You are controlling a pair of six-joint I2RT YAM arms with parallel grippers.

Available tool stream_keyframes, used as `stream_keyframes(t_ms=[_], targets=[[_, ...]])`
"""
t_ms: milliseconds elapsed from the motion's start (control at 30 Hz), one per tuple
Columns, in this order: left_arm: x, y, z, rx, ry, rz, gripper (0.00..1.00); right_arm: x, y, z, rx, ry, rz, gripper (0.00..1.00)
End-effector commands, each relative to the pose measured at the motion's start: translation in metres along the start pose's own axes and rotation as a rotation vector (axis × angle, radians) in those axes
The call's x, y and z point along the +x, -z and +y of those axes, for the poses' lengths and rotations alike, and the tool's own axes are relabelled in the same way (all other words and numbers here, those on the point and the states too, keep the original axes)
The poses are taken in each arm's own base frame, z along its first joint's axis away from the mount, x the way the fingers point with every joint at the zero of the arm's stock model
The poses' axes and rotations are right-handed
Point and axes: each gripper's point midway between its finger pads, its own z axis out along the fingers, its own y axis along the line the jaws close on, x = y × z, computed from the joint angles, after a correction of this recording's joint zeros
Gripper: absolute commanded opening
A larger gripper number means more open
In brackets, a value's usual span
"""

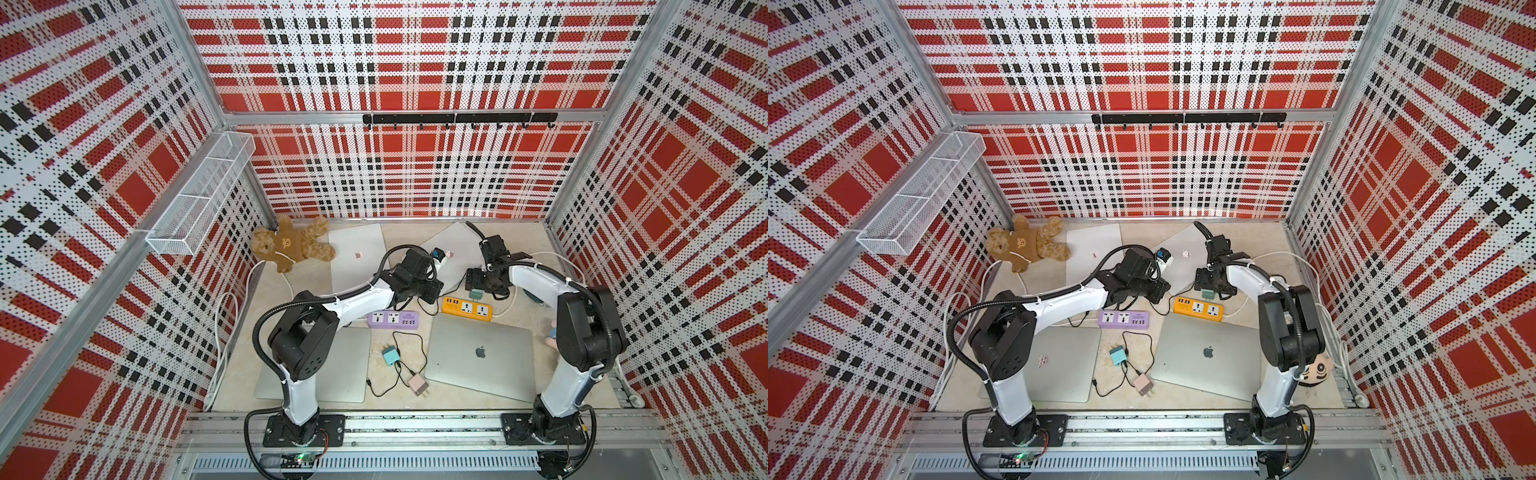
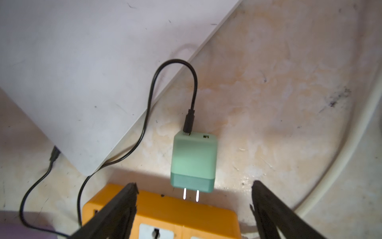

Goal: Unplug the laptop charger
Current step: Place the plug at the center of the board, then reset both arms

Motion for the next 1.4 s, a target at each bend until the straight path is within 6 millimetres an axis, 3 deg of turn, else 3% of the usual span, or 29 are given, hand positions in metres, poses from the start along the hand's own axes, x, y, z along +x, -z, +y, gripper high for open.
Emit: stream_keyframes(t_ms=[0,367,400,433,467,667,933,1067,1367], targets=[[-0.019,0.020,0.003,-0.015,0.006,-0.072,0.07,-0.009,0.022,-0.001,-0.006,0.015,-0.072,0.96],[-0.035,0.063,0.024,-0.048,0.055,-0.177,0.25,-0.014,0.056,-0.008,0.006,0.022,-0.176,1.00],[-0.036,0.068,0.026,-0.050,0.063,-0.187,0.31,-0.015,0.060,-0.010,0.008,0.021,-0.190,1.00],[-0.036,0.072,0.028,-0.051,0.068,-0.196,0.50,-0.015,0.063,-0.010,0.008,0.023,-0.204,1.00],[-0.037,0.076,0.031,-0.053,0.074,-0.209,0.99,-0.016,0.067,-0.011,0.008,0.021,-0.220,1.00],[-0.040,0.107,0.056,-0.100,0.121,-0.279,0.98,-0.018,0.082,-0.016,0.012,0.023,-0.301,1.00],[-0.031,0.176,0.107,-0.169,0.271,-0.518,0.98,-0.015,0.098,-0.034,0.052,0.026,-0.472,1.00],[-0.023,0.210,0.134,-0.234,0.335,-0.635,0.98,-0.016,0.110,-0.032,0.010,0.062,-0.587,1.00],[-0.003,0.251,0.170,-0.427,0.332,-0.735,0.98,-0.009,0.116,-0.040,0.017,0.094,-0.715,1.00]])
